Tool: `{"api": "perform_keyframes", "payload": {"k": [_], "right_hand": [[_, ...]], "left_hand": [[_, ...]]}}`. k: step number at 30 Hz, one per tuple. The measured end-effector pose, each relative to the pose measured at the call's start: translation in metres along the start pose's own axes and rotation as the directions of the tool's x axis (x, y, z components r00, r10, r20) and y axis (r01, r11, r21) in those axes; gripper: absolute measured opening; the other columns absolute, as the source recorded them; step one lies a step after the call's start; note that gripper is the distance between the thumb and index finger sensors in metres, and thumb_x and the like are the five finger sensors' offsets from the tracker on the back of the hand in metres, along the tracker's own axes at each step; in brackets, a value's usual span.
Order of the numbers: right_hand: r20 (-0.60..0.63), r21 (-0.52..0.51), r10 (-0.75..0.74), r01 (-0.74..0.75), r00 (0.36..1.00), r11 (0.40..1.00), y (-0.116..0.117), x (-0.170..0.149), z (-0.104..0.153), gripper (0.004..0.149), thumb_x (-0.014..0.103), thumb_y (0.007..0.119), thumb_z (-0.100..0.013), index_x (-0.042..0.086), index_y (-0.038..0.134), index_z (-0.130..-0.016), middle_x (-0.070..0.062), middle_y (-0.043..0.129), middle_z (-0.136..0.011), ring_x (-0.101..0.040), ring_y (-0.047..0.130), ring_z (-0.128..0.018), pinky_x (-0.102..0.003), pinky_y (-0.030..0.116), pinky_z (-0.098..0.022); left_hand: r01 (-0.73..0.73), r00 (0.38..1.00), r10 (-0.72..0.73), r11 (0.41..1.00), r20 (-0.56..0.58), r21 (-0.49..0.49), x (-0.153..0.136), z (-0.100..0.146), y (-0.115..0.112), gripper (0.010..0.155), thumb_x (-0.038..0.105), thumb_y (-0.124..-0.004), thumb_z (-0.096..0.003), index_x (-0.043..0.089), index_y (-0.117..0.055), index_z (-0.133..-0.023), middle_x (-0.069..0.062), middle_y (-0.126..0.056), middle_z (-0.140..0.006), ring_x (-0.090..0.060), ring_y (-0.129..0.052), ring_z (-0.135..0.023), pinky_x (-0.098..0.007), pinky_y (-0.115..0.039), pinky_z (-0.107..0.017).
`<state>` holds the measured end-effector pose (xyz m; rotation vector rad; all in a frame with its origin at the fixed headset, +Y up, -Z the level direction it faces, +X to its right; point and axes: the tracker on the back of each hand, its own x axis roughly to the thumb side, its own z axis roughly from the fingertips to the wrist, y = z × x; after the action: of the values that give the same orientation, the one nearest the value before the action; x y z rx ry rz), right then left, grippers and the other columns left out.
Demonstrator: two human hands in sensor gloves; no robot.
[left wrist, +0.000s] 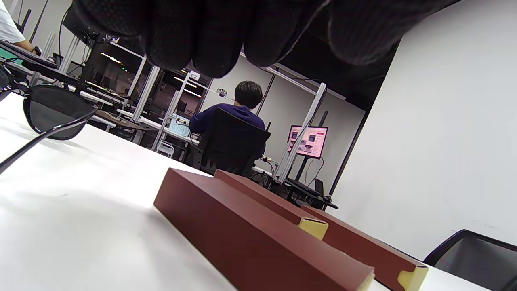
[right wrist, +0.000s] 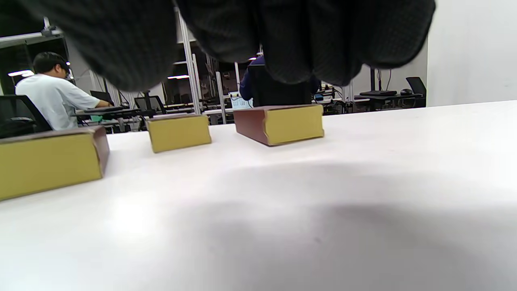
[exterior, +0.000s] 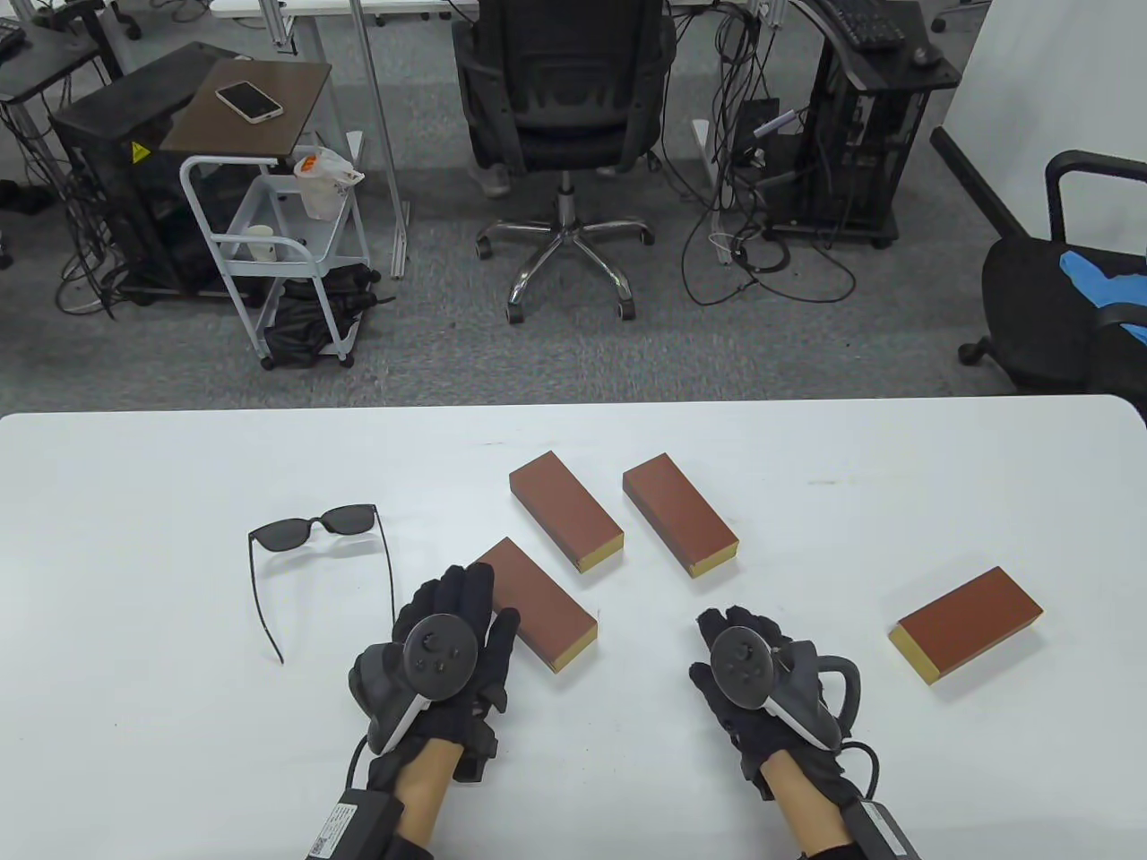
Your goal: Slide to open storage boxes and store sunglasses
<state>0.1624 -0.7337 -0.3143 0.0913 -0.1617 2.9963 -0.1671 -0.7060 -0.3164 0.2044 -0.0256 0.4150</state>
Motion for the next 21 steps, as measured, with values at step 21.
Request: {"api": "perform_keyframes", "payload": {"k": [21], "right_hand": [[-0.012,-0.055,0.04,-0.041,0.999,0.998,-0.013,-0.019,-0.007,0.064,0.049,0.085,-0.032,0.025,0.068,-0.088,-0.012,0.072,-0.096,-0.04,0.075,-0.084,-0.05,0.07,-0.062]], "left_hand": [[0.255,0.918,-0.275,0.961,-0.286,-0.106,-0.105,-0.096,0.038,0.069,0.045,-0.08,-0.0464,0.035,-0.054,-0.11,-0.001,-0.058,-0.116,-0.034,-0.058,-0.107,-0.06,-0.057,-0.072]]}}
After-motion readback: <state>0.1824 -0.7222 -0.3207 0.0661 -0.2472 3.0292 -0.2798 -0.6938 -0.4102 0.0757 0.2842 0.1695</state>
